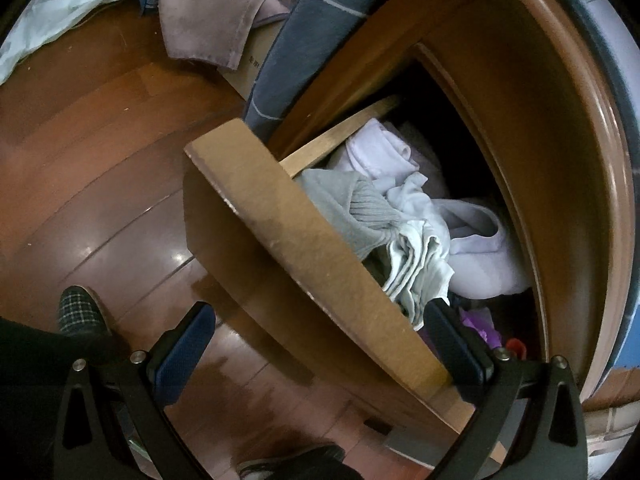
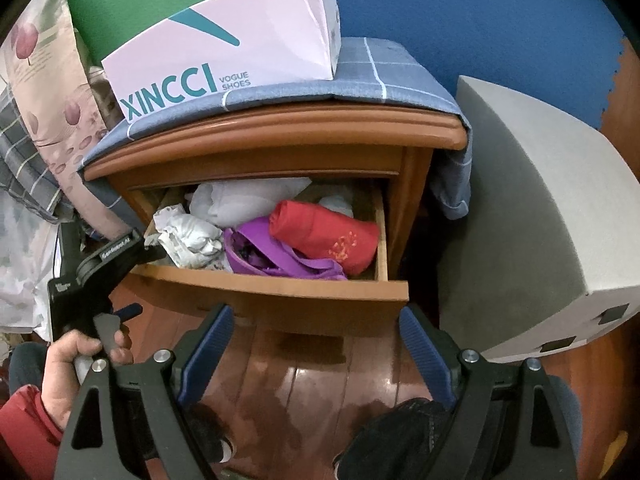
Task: Take underwear out of drawer
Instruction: 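Hook the left gripper on the drawer front and pull it open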
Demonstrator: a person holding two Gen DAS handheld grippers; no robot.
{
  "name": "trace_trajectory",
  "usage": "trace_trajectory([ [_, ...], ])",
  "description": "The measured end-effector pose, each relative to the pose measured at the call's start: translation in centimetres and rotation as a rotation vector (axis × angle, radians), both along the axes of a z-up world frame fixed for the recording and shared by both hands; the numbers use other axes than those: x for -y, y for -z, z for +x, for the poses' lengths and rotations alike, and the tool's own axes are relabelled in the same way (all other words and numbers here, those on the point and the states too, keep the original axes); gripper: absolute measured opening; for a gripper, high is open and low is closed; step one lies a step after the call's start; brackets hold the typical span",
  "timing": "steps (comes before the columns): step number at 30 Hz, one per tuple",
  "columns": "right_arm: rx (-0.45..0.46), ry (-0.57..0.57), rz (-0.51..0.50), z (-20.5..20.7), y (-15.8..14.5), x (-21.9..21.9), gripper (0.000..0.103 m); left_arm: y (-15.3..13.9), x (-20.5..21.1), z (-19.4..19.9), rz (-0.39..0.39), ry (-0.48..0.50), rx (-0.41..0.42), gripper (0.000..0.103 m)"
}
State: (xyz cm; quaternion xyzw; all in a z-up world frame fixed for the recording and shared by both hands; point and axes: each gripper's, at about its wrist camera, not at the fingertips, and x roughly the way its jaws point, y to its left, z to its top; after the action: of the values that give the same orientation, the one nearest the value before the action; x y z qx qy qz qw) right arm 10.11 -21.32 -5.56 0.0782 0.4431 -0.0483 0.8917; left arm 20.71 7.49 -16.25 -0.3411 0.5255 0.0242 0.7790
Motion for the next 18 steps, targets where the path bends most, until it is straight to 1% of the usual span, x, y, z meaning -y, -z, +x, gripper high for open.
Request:
trace_trajectory([
  [2, -0.006, -0.010, 0.001, 0.2, -0.1, 0.2, 0.087, 0.1, -0.2, -0.2, 0.007, 0.007, 0.001, 0.103],
  [5, -0.017, -0.028, -0.010, 0.6, -0.5, 0.5, 0.087, 1.1, -0.6, -0.7, 0.004, 0.010, -0.007, 0.103],
  [9, -0.046, -0.052, 0.004, 1.2, -0.7, 1.1, 0.087, 2.0, -1.3, -0.5, 0.015, 0.018, -0.012, 0.103],
  [15, -0.087, -0.085, 0.016, 2.0, -0.8, 1.5, 0.087, 2.2, -1.9, -1.4, -0.003, 0.025, -0.027, 0.103],
  [18, -0.108, -0.101, 0.001, 2.5, -0.7, 1.6, 0.087, 2.3, -2.3, -2.3, 0.003, 0.035, -0.033, 0.103],
])
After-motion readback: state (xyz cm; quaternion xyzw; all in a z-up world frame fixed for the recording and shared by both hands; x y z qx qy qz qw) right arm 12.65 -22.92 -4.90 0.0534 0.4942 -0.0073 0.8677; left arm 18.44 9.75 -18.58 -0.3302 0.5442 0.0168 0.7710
